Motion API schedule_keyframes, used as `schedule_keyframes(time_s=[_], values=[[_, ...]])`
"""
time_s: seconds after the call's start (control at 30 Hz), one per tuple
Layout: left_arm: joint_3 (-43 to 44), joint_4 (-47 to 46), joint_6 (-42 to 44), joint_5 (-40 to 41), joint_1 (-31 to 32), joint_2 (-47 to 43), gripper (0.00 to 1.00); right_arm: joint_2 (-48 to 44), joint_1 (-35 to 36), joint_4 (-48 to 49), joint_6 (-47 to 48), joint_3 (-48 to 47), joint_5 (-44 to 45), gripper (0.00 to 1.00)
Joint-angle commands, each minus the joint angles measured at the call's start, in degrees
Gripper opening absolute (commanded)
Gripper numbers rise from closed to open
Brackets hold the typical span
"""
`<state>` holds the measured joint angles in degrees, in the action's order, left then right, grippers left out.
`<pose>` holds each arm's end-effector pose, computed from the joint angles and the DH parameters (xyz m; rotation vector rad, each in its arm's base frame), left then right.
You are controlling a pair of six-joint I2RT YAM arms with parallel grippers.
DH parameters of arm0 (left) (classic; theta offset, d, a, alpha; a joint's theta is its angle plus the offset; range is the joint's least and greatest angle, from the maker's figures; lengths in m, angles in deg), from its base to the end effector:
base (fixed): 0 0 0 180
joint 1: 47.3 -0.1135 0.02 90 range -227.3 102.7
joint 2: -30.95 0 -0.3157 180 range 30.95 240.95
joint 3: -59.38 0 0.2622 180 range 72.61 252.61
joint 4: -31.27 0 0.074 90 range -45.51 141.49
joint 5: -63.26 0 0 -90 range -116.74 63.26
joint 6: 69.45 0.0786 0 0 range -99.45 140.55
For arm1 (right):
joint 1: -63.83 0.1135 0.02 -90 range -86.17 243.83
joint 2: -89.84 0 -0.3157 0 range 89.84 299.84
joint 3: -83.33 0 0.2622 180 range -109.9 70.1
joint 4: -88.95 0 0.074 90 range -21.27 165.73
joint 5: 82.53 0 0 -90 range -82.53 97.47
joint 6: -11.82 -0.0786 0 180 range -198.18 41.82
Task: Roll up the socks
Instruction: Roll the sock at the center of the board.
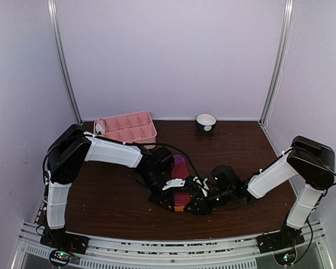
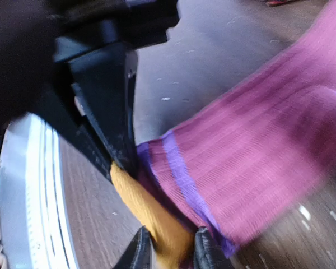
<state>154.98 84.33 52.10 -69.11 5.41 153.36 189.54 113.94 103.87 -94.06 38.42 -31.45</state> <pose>0.2283 -0.3873 0.1318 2.0127 2.0771 -1.1483 0.1725 0.2834 0.1238 -1.0970 2.2004 1.3367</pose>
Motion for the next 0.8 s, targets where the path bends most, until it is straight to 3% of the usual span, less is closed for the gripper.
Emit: schedule_keyframes(time_s=[0.0, 0.37, 0.4, 0.43, 0.63, 0.77], values=[[4.45, 9.38, -6.34, 0.19, -3.37, 6.06, 0.0, -4.37, 2.98, 2.11, 4.06, 5.07, 10.5, 0.36], [8.24, 14.83, -6.34, 0.8, -3.49, 8.73, 0.0, -18.87, 7.05, -1.3, 8.09, 12.78, 26.25, 0.52], [8.44, 15.24, -6.21, 1.0, -3.49, 8.88, 0.0, -20.77, 7.68, -1.26, 8.26, 14.2, 29.09, 0.81], [8.57, 15.46, -6.16, 1.21, -3.49, 8.96, 0.0, -22.98, 8.84, -1.38, 8.43, 15.33, 33.18, 0.98], [11.58, 19.96, -6.14, 1.56, -3.42, 10.75, 0.0, -37.15, 12.79, -3.43, 5.38, 19.95, 59.28, 1.0], [14.98, 23.01, -7.42, 3.47, -3.17, 12.92, 0.0, -43.53, 10.91, 5.01, 0.24, 26.51, 60.17, 1.0]])
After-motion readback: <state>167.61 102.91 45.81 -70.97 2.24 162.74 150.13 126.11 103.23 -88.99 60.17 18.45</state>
